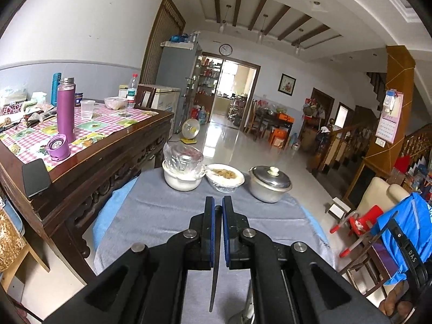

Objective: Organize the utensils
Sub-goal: 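Lift both held chopsticks up and carry them over the utensil cup, then lower both held chopsticks upright into the utensil cup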

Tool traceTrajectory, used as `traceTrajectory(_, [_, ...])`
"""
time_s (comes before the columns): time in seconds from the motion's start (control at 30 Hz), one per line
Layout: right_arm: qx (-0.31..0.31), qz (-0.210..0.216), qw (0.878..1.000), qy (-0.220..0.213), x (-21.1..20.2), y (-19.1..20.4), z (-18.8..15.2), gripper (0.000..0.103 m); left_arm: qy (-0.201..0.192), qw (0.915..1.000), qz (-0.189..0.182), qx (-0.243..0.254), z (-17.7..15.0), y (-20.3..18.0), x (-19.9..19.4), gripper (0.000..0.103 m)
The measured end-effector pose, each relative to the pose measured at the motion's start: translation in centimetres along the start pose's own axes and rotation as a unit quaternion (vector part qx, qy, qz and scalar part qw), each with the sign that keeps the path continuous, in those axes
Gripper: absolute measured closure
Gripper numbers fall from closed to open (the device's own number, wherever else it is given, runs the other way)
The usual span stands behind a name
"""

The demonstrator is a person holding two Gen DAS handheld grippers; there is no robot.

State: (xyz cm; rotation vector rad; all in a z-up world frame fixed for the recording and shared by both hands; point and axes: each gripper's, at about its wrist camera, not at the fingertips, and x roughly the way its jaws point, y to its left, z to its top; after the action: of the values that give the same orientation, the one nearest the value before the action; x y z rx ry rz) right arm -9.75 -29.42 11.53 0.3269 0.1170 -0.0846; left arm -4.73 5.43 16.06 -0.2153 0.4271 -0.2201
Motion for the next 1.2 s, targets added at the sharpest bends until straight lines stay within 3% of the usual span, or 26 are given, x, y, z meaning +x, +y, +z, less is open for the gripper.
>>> traceTrajectory(0.67, [-0.034,0.028,0.997,-0.066,-3.5,3.4,1.5,0.097,-0.006,0.9978,-0.065,-0.005,1.1,-2.7,-3.0,0.098])
traceTrajectory(1.2, [-0.047,0.06,0.988,-0.132,-4.8,6.5,2.9,0.097,0.012,0.9962,-0.086,0.006,0.4,-4.6,-2.3,0.098])
